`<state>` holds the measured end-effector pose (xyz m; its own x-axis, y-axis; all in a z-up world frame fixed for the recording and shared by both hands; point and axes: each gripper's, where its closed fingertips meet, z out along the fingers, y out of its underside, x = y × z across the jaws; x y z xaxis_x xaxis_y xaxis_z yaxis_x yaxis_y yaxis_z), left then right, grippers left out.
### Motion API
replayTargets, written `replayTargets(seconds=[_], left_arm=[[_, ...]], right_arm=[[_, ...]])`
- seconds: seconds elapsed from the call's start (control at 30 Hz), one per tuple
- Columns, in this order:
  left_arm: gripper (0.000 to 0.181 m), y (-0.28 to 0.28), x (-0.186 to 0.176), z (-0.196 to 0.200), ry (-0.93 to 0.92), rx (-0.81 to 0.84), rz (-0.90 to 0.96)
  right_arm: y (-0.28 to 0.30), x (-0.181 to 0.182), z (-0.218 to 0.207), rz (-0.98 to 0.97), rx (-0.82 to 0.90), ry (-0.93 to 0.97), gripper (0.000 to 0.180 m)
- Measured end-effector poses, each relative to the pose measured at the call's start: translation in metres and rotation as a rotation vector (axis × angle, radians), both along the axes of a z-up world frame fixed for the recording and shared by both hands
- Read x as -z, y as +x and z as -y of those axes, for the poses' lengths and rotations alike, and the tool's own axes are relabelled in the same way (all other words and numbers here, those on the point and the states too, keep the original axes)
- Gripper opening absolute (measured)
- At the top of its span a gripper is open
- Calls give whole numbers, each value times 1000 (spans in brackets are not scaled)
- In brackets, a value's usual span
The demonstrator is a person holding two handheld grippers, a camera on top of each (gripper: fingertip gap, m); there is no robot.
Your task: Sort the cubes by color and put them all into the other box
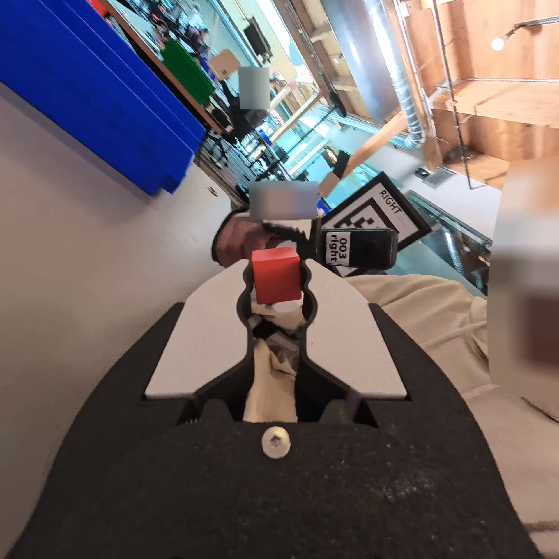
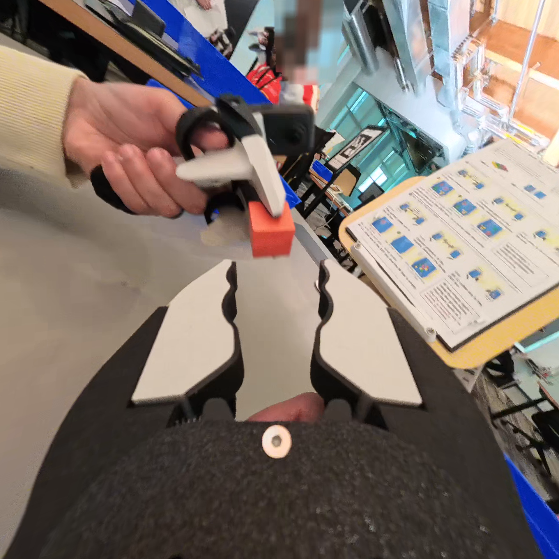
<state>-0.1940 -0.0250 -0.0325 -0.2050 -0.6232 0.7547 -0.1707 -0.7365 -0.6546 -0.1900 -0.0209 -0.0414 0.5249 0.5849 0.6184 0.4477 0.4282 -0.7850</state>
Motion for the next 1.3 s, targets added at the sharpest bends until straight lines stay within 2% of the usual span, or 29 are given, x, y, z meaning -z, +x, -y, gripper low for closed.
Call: replayTargets(seconds=[0.13,0.2,0.3,0.33,0.43,0.47,0.57,0.6,0.63,0.7,0.77,0.83,0.9,0.97,1.03,1.1,1.13,1.3], left_arm=[[29,19,5,10,-44,107,26],[29,23,9,16,-38,151,19],[30,23,16,20,-8,149,-10],[38,21,20,20,19,118,-34],[57,6,38,7,133,-116,-147],[66,-4,46,-6,186,-272,-204],[64,-58,73,-44,368,-785,-437],[64,-75,80,-47,410,-893,-497],[64,-84,83,-45,436,-944,-522],[64,-85,87,-38,445,-942,-529],[63,-80,87,-31,433,-902,-516],[63,-76,84,-27,437,-877,-504],[63,-75,84,-25,458,-873,-512],[63,-73,82,-24,475,-859,-510],[63,-70,81,-24,486,-845,-508],[62,-68,79,-25,492,-841,-510],[62,-68,78,-25,492,-838,-506],[62,-65,80,-22,518,-817,-519]], right_arm=[[-8,8,-1,9,-49,-25,45],[-4,8,0,-13,-53,-6,29],[1,12,4,-8,-65,-37,29],[6,11,5,-23,-50,-29,29],[26,14,7,-90,-7,-96,29],[36,16,5,-118,29,-113,29],[65,25,-2,-226,145,-210,29],[73,27,-5,-263,174,-239,29],[79,28,-8,-287,196,-267,29],[90,21,-14,-333,234,-287,29],[116,-5,-22,-359,323,-269,29],[175,-42,-39,-381,512,-240,29],[243,-55,-69,-383,675,-365,29],[313,-37,-116,-324,868,-521,29],[362,9,-166,-228,993,-725,29],[383,58,-200,-177,1039,-969,29],[395,74,-212,-116,1089,-1028,29],[419,115,-249,73,1228,-1201,30]])
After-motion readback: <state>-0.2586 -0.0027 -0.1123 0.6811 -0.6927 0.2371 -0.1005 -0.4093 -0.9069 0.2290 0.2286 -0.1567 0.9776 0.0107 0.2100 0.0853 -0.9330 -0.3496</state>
